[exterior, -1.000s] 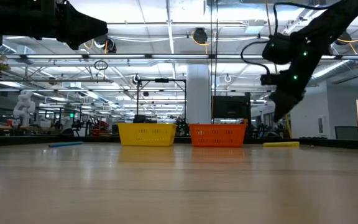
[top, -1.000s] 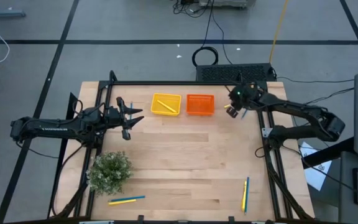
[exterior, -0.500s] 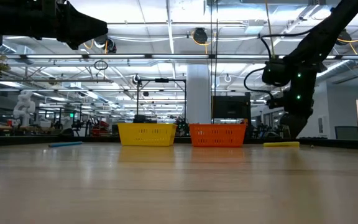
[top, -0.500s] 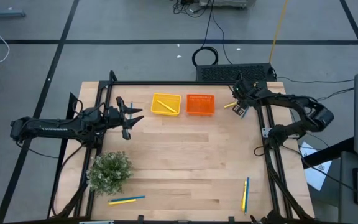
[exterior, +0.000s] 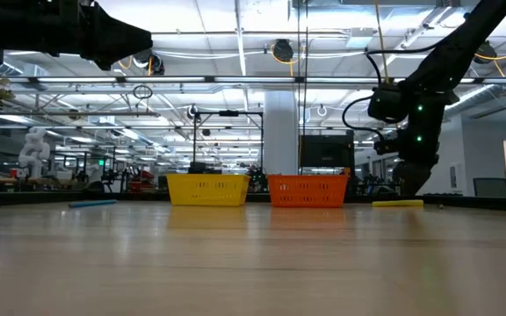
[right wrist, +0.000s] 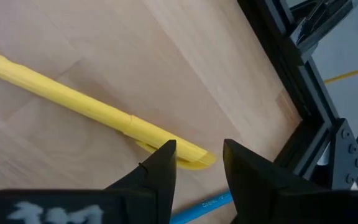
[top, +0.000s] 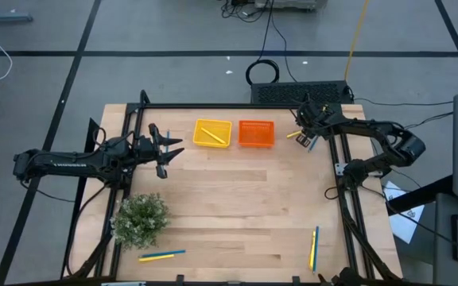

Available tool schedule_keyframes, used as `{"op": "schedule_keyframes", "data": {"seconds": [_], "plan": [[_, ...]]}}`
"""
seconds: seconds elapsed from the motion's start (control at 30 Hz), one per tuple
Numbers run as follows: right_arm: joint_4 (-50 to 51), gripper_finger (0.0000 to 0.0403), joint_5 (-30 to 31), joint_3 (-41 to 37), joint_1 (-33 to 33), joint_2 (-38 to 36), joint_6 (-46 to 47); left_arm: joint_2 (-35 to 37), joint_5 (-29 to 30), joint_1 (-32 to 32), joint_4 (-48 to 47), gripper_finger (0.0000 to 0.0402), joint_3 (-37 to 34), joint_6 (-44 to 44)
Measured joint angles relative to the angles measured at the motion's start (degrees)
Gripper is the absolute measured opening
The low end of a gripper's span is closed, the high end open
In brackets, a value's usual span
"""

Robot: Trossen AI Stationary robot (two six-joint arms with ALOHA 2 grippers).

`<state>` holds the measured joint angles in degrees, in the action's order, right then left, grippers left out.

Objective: Sort pens & pencils
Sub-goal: Put the top right yellow pen into the yellow bin

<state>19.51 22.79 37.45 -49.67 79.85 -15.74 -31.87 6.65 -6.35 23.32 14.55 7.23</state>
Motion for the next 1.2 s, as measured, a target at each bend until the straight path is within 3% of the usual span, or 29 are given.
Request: {"op": "schedule_keyframes", "data": {"seconds": [0.43,0.77,1.2], "plan": [[-1.9,0.0121,1.5,0.2,2.1,3.4,-2.0,0.0,0.0,0.0,-1.2,0.0143,0.0,0.0],[4.5,0.0121,1.8,0.3,3.3,3.3,-0.7,0.0,0.0,0.0,-1.3,0.0143,0.0,0.0],[7.7,0.0121,-2.1,0.1,3.3,3.0,4.1,0.0,0.0,0.0,-1.4,0.0143,0.0,0.0]]}}
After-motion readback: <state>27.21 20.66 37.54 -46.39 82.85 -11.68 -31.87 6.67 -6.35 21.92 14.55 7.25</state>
